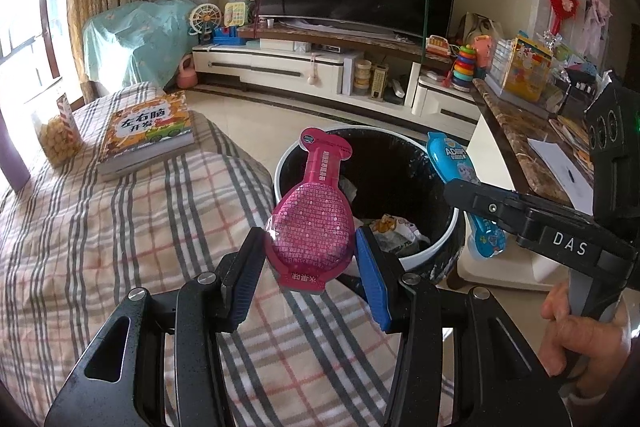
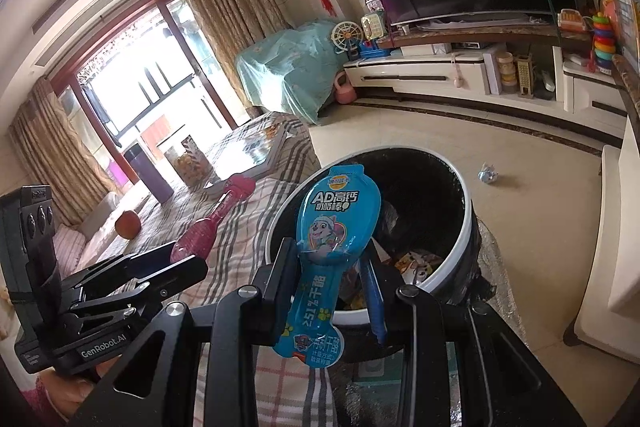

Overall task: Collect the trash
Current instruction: 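Carry pink candy toy and blue AD candy toy over the bin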

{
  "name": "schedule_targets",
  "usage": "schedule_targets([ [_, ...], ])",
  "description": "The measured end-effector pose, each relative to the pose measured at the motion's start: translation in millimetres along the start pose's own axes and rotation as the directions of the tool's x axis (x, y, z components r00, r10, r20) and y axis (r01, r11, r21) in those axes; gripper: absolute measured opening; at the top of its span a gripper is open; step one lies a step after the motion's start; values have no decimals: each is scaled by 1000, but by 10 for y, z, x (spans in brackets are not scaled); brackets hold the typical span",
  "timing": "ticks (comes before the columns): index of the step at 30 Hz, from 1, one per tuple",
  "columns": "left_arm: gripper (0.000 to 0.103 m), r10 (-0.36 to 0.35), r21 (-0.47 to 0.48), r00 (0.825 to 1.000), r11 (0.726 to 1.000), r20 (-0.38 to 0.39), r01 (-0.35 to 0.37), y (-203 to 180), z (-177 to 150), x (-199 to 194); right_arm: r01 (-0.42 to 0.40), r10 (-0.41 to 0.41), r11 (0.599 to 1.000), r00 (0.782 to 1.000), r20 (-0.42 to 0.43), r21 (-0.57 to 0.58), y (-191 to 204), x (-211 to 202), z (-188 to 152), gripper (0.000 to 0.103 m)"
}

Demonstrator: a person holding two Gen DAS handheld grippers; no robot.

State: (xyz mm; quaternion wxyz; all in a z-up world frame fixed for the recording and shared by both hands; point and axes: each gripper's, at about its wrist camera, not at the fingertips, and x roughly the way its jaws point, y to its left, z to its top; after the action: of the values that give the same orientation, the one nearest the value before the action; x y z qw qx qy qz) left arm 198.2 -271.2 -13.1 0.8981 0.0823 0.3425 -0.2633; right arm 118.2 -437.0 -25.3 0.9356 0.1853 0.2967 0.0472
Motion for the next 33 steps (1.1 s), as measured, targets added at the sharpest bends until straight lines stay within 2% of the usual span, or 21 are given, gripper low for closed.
schedule_targets([
  [33, 46, -1, 14, 999, 1000, -32, 2, -100, 148, 349, 15, -14, 1000, 1000, -21, 18, -157, 187, 151, 32],
])
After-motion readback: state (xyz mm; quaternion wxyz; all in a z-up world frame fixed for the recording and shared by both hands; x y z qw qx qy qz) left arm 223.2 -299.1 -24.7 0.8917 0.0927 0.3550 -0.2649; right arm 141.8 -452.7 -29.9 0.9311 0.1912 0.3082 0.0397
